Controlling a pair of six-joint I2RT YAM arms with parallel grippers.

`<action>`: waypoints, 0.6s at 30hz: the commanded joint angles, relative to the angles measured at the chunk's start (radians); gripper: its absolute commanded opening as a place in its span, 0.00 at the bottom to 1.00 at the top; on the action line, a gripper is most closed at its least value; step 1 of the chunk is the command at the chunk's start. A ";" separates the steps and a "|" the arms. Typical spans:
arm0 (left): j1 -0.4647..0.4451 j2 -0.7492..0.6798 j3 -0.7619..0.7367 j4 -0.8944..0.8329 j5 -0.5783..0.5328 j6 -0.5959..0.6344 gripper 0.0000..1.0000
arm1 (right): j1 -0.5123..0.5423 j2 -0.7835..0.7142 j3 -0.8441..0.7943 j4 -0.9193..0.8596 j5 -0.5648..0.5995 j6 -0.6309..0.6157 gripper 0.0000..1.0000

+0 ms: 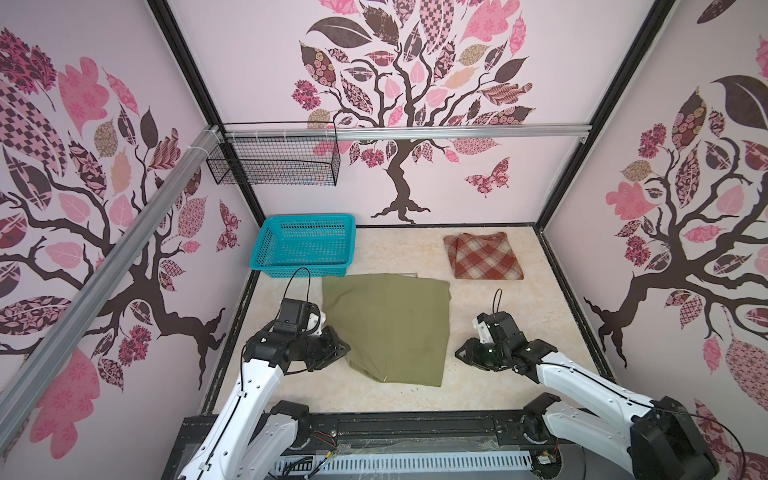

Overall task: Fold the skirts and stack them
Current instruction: 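Lay the olive skirt flat and open the right gripper, then move the right gripper to the skirt's far corner while the left holds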

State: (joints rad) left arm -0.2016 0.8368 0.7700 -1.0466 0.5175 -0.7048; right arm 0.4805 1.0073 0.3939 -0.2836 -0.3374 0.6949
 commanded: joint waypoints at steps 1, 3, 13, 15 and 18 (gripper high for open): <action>0.002 0.001 0.058 -0.046 -0.020 0.031 0.23 | -0.001 0.008 0.058 -0.014 0.048 -0.007 0.43; 0.002 0.003 0.063 -0.051 -0.013 0.035 0.25 | -0.001 0.028 0.074 0.016 0.057 -0.004 0.46; 0.001 0.065 0.039 0.086 0.015 0.027 0.26 | -0.102 0.288 0.238 0.236 0.109 -0.068 0.32; 0.000 0.096 0.008 0.157 0.034 0.011 0.25 | -0.145 0.341 0.270 0.274 0.091 -0.080 0.31; -0.002 0.140 -0.039 0.279 0.048 -0.014 0.24 | -0.158 0.403 0.326 0.310 0.125 -0.121 0.44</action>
State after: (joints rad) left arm -0.2020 0.9535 0.7780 -0.9062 0.5377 -0.6952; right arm 0.3279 1.3571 0.6628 -0.0372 -0.2306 0.6239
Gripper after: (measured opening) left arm 0.245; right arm 0.395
